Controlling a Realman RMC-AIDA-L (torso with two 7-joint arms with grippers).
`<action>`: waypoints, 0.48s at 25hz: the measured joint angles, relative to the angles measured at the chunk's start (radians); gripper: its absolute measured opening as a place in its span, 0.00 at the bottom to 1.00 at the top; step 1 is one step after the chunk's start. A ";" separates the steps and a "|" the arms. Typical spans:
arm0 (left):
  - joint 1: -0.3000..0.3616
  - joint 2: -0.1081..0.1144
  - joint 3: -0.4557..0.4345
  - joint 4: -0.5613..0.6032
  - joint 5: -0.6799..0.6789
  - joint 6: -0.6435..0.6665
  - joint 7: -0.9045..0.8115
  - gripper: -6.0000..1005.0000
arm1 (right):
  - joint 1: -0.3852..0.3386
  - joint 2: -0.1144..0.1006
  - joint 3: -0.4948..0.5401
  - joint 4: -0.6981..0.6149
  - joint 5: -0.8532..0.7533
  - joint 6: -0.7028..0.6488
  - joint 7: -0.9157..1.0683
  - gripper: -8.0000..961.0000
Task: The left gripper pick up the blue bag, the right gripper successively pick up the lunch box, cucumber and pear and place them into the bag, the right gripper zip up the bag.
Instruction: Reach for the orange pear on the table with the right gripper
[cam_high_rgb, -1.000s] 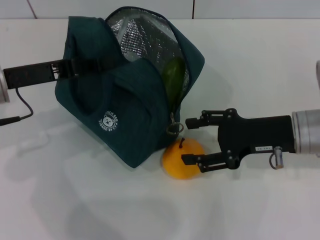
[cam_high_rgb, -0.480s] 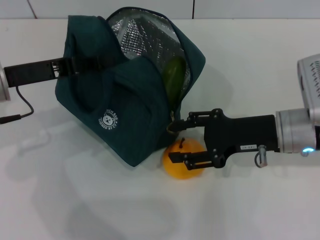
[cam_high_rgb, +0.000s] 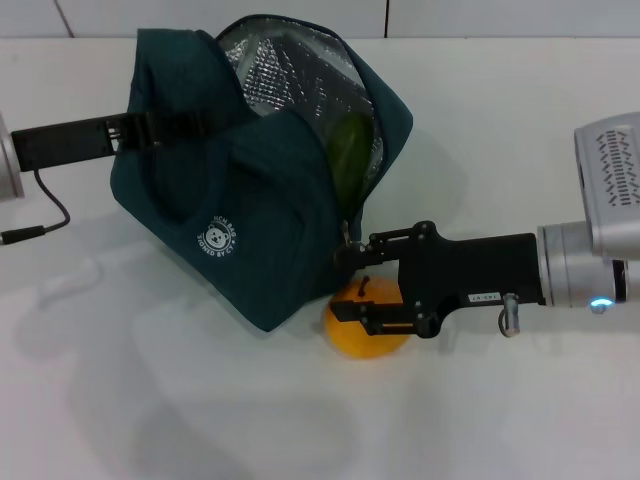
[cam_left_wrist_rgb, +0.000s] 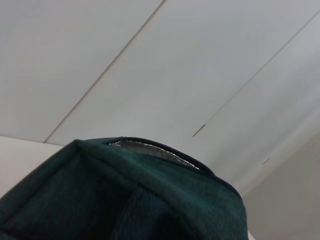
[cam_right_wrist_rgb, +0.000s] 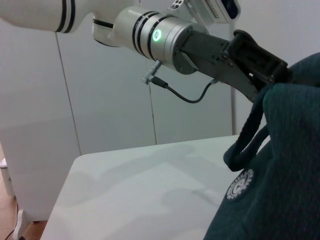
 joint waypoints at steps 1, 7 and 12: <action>-0.001 0.000 -0.001 0.000 0.000 0.000 0.000 0.04 | 0.001 0.000 -0.004 0.000 0.002 0.004 0.000 0.57; -0.003 -0.001 -0.004 -0.001 0.001 0.000 0.000 0.04 | 0.015 0.000 -0.055 0.000 0.004 0.046 0.000 0.57; -0.005 0.000 -0.005 -0.010 0.000 -0.001 0.000 0.05 | 0.021 0.000 -0.094 -0.011 0.005 0.078 -0.016 0.51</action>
